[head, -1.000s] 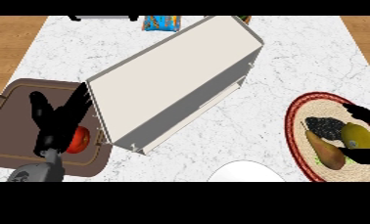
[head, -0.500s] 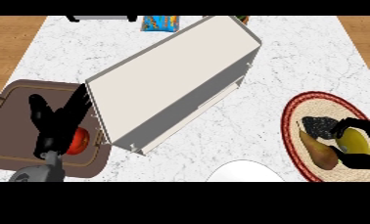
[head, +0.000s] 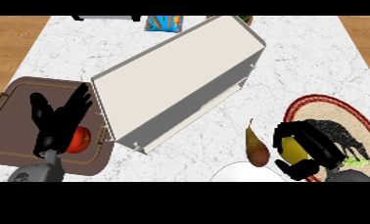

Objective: Pick the lemon from the placemat and place it in the tiered shelf

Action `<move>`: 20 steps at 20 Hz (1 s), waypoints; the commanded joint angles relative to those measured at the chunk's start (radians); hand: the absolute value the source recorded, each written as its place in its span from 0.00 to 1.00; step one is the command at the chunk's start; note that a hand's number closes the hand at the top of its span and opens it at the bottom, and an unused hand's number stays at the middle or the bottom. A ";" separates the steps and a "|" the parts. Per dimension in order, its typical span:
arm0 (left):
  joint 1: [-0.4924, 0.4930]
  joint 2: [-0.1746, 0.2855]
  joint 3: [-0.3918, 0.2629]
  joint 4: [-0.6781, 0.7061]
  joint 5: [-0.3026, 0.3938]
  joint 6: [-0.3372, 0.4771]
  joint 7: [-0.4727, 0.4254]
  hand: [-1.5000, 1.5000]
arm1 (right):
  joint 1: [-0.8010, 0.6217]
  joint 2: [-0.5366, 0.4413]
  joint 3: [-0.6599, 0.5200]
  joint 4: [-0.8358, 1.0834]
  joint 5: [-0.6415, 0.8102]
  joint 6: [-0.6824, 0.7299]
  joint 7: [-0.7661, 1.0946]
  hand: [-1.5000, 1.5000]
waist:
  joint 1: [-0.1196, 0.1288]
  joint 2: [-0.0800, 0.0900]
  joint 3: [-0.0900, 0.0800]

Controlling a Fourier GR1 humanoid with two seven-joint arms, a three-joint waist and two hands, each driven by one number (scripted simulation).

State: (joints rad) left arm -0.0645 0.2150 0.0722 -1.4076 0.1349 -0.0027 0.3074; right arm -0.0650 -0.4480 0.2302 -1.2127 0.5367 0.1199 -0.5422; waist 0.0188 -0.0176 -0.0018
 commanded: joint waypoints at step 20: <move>0.045 -0.027 0.003 0.002 -0.003 0.012 0.024 0.50 | -0.103 0.444 0.391 -1.299 0.204 0.373 1.207 1.00 | -0.033 0.013 -0.004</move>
State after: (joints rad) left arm -0.0212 0.2082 0.0911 -1.4437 0.1356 0.0110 0.3239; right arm -0.0781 -0.0532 0.6439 -2.3204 0.7663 0.3886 0.4440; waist -0.0279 -0.0189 0.0029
